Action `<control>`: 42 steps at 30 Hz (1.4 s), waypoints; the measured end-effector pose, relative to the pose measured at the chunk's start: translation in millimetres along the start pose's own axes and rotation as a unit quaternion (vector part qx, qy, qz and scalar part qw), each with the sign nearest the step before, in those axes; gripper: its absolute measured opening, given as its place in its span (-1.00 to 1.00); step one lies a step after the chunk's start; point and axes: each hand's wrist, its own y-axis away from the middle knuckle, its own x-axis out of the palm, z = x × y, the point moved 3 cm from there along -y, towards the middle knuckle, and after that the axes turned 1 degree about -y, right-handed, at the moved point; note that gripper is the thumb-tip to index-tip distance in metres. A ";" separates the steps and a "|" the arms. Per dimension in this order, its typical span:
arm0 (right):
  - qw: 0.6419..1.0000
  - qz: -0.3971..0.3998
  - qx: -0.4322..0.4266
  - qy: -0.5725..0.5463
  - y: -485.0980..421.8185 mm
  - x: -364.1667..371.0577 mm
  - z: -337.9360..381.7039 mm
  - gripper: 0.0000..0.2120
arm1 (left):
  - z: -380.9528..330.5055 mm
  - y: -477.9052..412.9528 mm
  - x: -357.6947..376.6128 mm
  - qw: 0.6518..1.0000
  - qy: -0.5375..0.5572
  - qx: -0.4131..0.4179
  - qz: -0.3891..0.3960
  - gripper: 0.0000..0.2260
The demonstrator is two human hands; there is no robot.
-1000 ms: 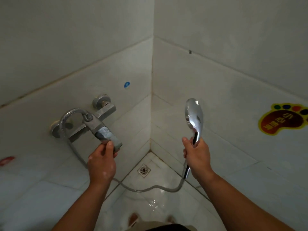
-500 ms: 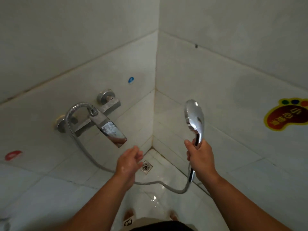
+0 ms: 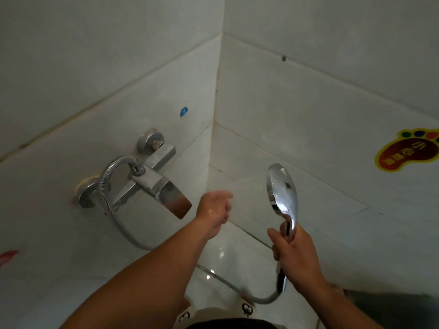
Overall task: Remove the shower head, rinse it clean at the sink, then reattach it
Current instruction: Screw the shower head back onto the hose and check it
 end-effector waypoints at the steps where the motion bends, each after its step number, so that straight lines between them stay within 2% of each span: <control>1: 1.000 0.005 0.005 0.001 1.1 2.6 -1.3 -0.70 | 2.6 -1.4 -2.0 1.000 -0.030 -0.004 -0.006 -0.74; 3: 1.000 0.013 -0.003 0.025 3.7 7.8 -1.2 -0.69 | 5.9 0.0 -8.9 0.995 -0.084 -0.034 -0.030 -0.48; 4: 1.000 0.000 0.000 0.017 3.8 9.9 -0.6 -0.70 | 8.0 -0.3 -13.7 0.992 -0.107 -0.051 -0.037 -0.45; 7: 0.996 -0.052 0.025 -0.060 -4.0 11.7 4.3 -0.73 | 12.3 0.2 -27.2 0.995 -0.072 -0.067 -0.016 -0.59; 9: 0.999 -0.028 0.012 -0.044 -13.0 14.2 6.5 -0.71 | 24.2 -1.3 -41.4 0.998 -0.048 -0.049 -0.001 -0.65; 11: 0.999 -0.016 0.005 -0.029 -25.2 15.7 11.0 -0.69 | 36.0 6.4 -59.6 1.000 -0.021 0.003 -0.009 -0.76; 14: 0.992 -0.079 0.001 -0.095 -42.3 15.7 23.2 -0.69 | 36.2 30.1 -87.5 0.990 0.041 0.114 -0.076 -0.89; 17: 0.990 -0.074 -0.023 -0.118 -57.1 21.3 42.7 -0.68 | 21.9 53.0 -102.5 0.965 0.000 0.235 -0.118 -0.79; 20: 0.976 -0.112 -0.028 -0.183 -69.5 22.7 62.2 -0.72 | 9.1 66.5 -106.9 0.939 -0.090 0.291 -0.160 -0.99; 22: 0.966 -0.119 -0.029 -0.229 -76.6 23.3 68.4 -0.75 | 3.6 74.2 -108.3 0.923 -0.138 0.306 -0.187 -0.86; 25: 0.983 -0.059 -0.059 -0.163 -80.0 27.3 72.3 -0.68 | 3.7 81.7 -110.5 0.901 -0.198 0.328 -0.204 -0.79; 29: 0.970 -0.117 -0.045 -0.209 -79.9 23.8 71.3 -0.70 | 2.0 83.1 -112.1 0.875 -0.251 0.343 -0.229 -0.91; 30: 0.972 -0.108 -0.050 -0.205 -81.1 24.4 69.1 -0.70 | 1.7 82.9 -112.3 0.875 -0.253 0.341 -0.232 -0.92; 33: 0.995 -0.029 -0.032 -0.093 -79.6 28.1 56.1 -0.65 | 1.6 81.0 -113.2 0.875 -0.255 0.338 -0.234 -0.90; 37: 0.986 -0.106 -0.007 -0.128 -75.4 26.5 43.6 -0.64 | 2.1 78.1 -111.5 0.878 -0.259 0.335 -0.223 -0.89; 38: 0.986 -0.101 -0.003 -0.130 -75.0 27.7 41.0 -0.64 | 2.3 77.6 -112.3 0.877 -0.261 0.336 -0.224 -0.89; 40: 0.996 -0.040 0.007 -0.084 -71.1 29.6 34.4 -0.62 | 2.1 77.5 -114.5 0.872 -0.273 0.340 -0.223 -0.88; 42: 0.995 -0.057 0.024 -0.073 -68.7 25.9 25.7 -0.63 | 1.1 77.8 -115.7 0.861 -0.300 0.345 -0.222 -0.84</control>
